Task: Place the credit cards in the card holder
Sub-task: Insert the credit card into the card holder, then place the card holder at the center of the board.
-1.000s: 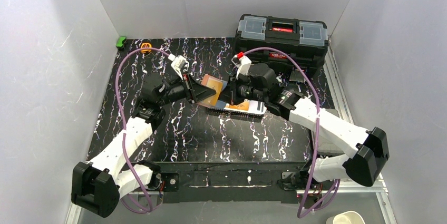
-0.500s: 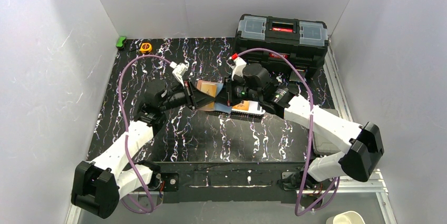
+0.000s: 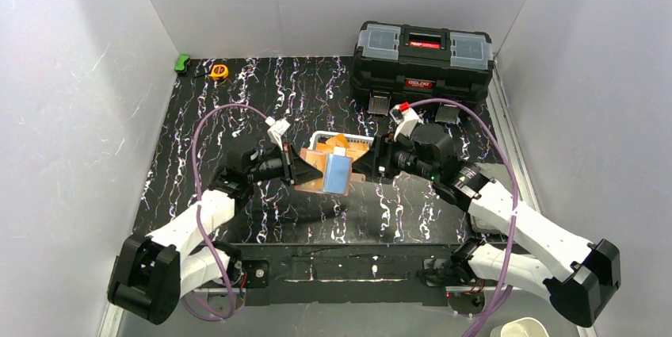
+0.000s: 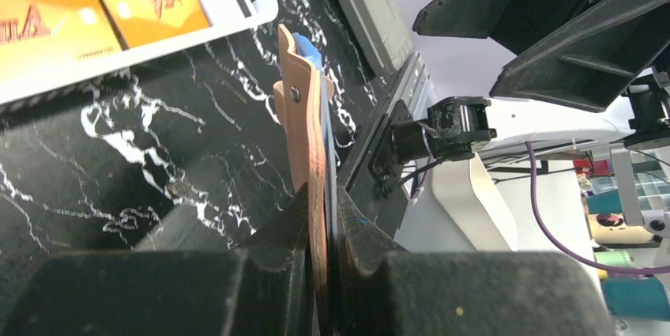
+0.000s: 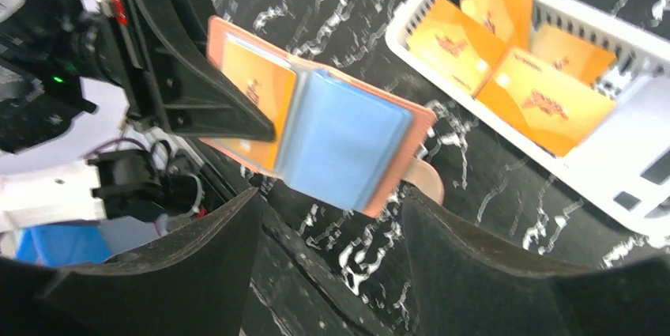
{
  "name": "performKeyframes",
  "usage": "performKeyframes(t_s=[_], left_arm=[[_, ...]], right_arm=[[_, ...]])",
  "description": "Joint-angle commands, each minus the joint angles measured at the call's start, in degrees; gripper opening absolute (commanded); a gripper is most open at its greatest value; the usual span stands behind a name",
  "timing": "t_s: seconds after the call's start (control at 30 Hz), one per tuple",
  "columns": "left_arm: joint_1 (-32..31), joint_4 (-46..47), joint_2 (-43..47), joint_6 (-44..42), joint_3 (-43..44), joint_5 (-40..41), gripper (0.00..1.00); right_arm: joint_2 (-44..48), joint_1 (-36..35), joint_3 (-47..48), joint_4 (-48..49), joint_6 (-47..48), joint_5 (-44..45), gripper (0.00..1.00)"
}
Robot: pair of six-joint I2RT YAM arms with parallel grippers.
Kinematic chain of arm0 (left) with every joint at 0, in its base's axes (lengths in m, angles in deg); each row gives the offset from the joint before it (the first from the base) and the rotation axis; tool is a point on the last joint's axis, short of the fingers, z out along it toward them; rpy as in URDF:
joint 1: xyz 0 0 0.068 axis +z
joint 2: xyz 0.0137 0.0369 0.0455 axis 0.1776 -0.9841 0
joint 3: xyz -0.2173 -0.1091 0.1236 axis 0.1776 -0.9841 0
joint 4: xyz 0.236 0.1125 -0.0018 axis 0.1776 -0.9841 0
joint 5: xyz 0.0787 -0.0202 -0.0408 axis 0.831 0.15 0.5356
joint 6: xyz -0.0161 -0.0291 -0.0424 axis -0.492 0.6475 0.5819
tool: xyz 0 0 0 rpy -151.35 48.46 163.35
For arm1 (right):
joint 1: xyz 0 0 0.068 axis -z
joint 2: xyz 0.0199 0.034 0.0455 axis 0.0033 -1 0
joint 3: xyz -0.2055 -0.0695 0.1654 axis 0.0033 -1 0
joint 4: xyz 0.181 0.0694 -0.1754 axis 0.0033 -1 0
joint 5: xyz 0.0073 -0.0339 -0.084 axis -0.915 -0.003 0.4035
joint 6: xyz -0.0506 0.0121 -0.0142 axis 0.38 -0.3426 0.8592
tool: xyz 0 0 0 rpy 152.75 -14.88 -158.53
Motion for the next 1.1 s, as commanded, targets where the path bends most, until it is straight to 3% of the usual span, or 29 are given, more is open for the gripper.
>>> performKeyframes(t_s=[0.0, 0.3, 0.53, 0.6, 0.7, 0.73, 0.8, 0.87, 0.97, 1.07], left_arm=[[-0.9, 4.0, -1.8, 1.5, -2.3, -1.4, 0.0], [-6.6, -1.0, -8.5, -1.7, -6.5, 8.3, 0.18], [-7.4, -9.4, -11.7, -3.5, -7.7, 16.8, 0.45], [-7.5, -12.9, -12.2, -3.8, -7.2, 19.9, 0.57], [-6.9, -17.7, -12.4, -4.4, -5.9, 23.4, 0.91], [-6.5, -18.3, -12.0, -4.8, -5.5, 22.8, 0.97], [-6.1, -20.8, -10.8, -5.5, -3.9, 21.5, 0.98], [-6.0, -24.6, -8.9, -7.0, -1.4, 19.4, 0.98], [-6.0, -29.7, -4.0, -11.8, 2.3, 16.8, 0.98], [-5.7, -33.8, 0.5, -18.9, 7.2, 14.3, 0.98]], right_arm=[[1.2, 1.0, -3.9, 0.9, 0.1, -0.4, 0.73], [-1.8, 2.8, -6.9, 1.8, -1.0, -2.2, 0.72], [-6.6, 4.7, -5.4, 2.7, -0.2, -4.3, 0.72], [-8.0, 5.5, -4.5, 2.5, -0.1, -4.7, 0.72], [-10.3, 6.7, -2.7, 1.3, 0.2, -5.2, 0.73], [-10.9, 7.2, -2.0, 0.9, 0.5, -5.3, 0.74], [-12.3, 8.1, -0.4, 0.0, 1.1, -5.5, 0.82], [-13.7, 9.2, 1.4, -0.9, 2.0, -5.9, 0.97], [-15.1, 11.2, 5.0, -1.5, 2.6, -6.8, 0.98], [-14.3, 14.1, 6.6, -0.1, -3.1, -4.1, 0.98]])
